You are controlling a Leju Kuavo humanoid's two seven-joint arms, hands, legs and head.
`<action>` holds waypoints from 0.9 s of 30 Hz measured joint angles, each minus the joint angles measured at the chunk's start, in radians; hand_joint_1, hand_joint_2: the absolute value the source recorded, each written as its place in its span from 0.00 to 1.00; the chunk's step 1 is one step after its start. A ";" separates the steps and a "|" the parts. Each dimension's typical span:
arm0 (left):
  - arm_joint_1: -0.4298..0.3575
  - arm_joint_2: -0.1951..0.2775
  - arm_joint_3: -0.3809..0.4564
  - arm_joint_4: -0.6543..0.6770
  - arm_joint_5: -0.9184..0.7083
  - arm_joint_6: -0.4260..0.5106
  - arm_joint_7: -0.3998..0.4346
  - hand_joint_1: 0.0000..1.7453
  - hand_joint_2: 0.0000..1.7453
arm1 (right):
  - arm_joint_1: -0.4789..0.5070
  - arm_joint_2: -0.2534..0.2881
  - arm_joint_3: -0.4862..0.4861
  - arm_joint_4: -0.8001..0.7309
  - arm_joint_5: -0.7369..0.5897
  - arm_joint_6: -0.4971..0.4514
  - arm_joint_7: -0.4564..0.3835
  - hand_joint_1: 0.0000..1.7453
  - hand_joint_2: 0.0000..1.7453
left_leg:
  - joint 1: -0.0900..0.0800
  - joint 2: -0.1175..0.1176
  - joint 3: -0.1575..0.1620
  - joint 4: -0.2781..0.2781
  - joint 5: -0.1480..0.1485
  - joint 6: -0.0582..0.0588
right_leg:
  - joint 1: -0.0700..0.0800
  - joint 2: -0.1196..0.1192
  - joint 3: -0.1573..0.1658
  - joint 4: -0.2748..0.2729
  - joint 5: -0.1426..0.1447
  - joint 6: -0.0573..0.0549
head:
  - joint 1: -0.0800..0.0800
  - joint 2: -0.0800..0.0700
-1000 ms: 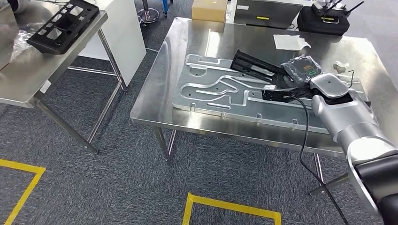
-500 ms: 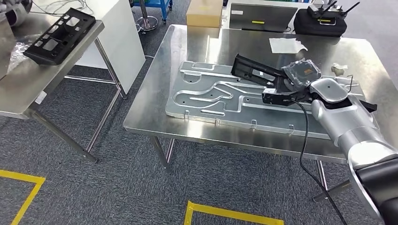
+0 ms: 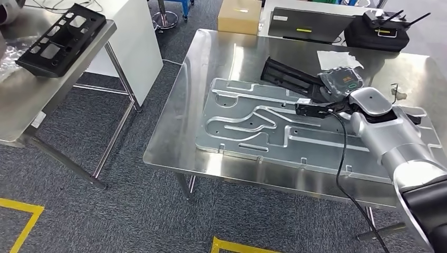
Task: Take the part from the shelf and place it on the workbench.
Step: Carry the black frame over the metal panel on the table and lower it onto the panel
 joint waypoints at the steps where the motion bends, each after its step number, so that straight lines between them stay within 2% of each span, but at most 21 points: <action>1: 0.000 0.000 0.000 0.000 0.001 -0.002 -0.001 0.00 1.00 | 0.007 -0.002 0.000 -0.002 0.000 0.005 0.000 1.00 1.00 | 0.000 -0.001 0.007 0.000 -0.007 0.000 | 0.000 0.000 -0.055 0.065 -0.010 0.002 | 0.000 0.000; 2: 0.000 -0.001 0.000 0.000 0.002 -0.004 -0.002 0.00 1.00 | 0.015 -0.004 0.000 -0.005 -0.001 0.011 -0.002 1.00 1.00 | 0.000 -0.002 0.015 0.000 -0.016 0.000 | -0.001 0.000 -0.101 0.107 -0.002 0.004 | 0.000 0.000; 3: 0.001 -0.001 0.000 0.000 0.004 -0.003 -0.004 0.00 1.00 | 0.024 -0.006 0.000 -0.008 -0.009 0.019 -0.005 1.00 1.00 | 0.000 -0.003 0.024 0.002 -0.025 -0.002 | -0.002 -0.001 -0.125 0.104 0.034 0.006 | 0.000 0.000; 4: 0.002 -0.001 0.000 0.000 0.005 -0.002 -0.005 0.00 1.00 | 0.032 -0.010 -0.002 -0.013 -0.026 0.029 -0.011 1.00 1.00 | 0.000 -0.005 0.034 0.005 -0.035 -0.005 | -0.003 -0.002 -0.129 0.062 0.091 0.007 | 0.000 0.000; 5: 0.002 -0.001 0.000 0.000 0.007 0.000 -0.006 0.00 1.00 | 0.039 -0.014 -0.006 -0.018 -0.052 0.039 -0.019 1.00 1.00 | 0.000 -0.006 0.042 0.011 -0.045 -0.008 | -0.004 -0.005 -0.120 -0.007 0.154 0.008 | 0.000 0.000; 6: 0.002 -0.001 0.000 0.000 0.010 0.003 -0.006 0.00 1.00 | 0.048 -0.018 -0.012 -0.022 -0.083 0.049 -0.027 1.00 1.00 | -0.001 -0.009 0.048 0.017 -0.055 -0.013 | -0.003 -0.008 -0.106 -0.068 0.200 0.007 | 0.000 0.000; 7: 0.001 -0.001 0.000 0.000 0.013 0.006 -0.006 0.00 1.00 | 0.060 -0.021 -0.020 -0.028 -0.113 0.054 -0.034 1.00 1.00 | -0.002 -0.011 0.050 0.024 -0.064 -0.017 | -0.001 -0.009 -0.093 -0.116 0.226 0.002 | 0.000 0.000; 8: 0.000 -0.001 0.000 0.000 0.015 0.009 -0.006 0.00 1.00 | 0.075 -0.022 -0.029 -0.034 -0.135 0.053 -0.038 1.00 1.00 | -0.003 -0.012 0.050 0.030 -0.071 -0.018 | 0.001 -0.009 -0.084 -0.141 0.233 -0.003 | 0.000 0.000; 11: -0.002 -0.002 0.000 0.000 0.017 0.012 -0.007 0.00 1.00 | 0.109 -0.018 -0.045 -0.055 -0.156 0.037 -0.042 1.00 1.00 | -0.004 -0.011 0.056 0.036 -0.083 -0.009 | 0.007 -0.002 -0.071 -0.150 0.222 -0.018 | 0.000 0.000; 14: -0.005 -0.003 0.000 0.000 0.017 0.016 -0.007 0.00 1.00 | 0.128 -0.014 -0.053 -0.064 -0.157 0.029 -0.042 1.00 1.00 | -0.001 -0.008 0.071 0.032 -0.089 -0.020 | 0.013 -0.001 -0.058 -0.149 0.214 -0.028 | -0.001 0.000; 16: -0.006 -0.003 0.000 0.000 0.017 0.022 -0.004 0.00 1.00 | 0.155 -0.002 -0.057 -0.066 -0.143 -0.012 -0.037 1.00 1.00 | 0.002 -0.008 0.078 0.030 -0.093 -0.028 | 0.016 -0.001 -0.050 -0.149 0.209 -0.032 | -0.001 0.000; 19: -0.008 -0.006 0.000 0.000 0.017 0.033 -0.001 0.00 1.00 | 0.216 0.045 -0.061 -0.058 -0.123 -0.115 -0.030 1.00 1.00 | 0.006 -0.004 0.089 0.029 -0.101 -0.039 | 0.020 0.004 -0.037 -0.149 0.204 -0.038 | -0.001 0.000; 21: -0.014 -0.007 0.000 0.000 0.017 0.040 -0.001 0.00 1.00 | 0.252 0.078 -0.065 -0.042 -0.148 -0.140 -0.045 1.00 1.00 | 0.007 0.005 0.098 0.029 -0.108 -0.040 | 0.020 0.013 -0.030 -0.149 0.201 -0.040 | -0.001 0.000; 24: -0.025 -0.007 0.000 0.000 0.016 0.048 0.001 0.00 1.00 | 0.293 0.104 -0.084 -0.018 -0.239 -0.107 -0.089 1.00 1.00 | 0.006 0.010 0.103 0.029 -0.111 -0.037 | 0.019 0.017 -0.026 -0.149 0.200 -0.039 | -0.001 0.000; 27: -0.025 -0.008 0.000 0.000 0.013 0.051 0.004 0.00 1.00 | 0.304 0.113 -0.109 -0.001 -0.346 -0.032 -0.139 1.00 1.00 | 0.008 0.010 0.106 0.030 -0.109 -0.039 | 0.020 0.017 -0.022 -0.151 0.200 -0.038 | -0.001 0.000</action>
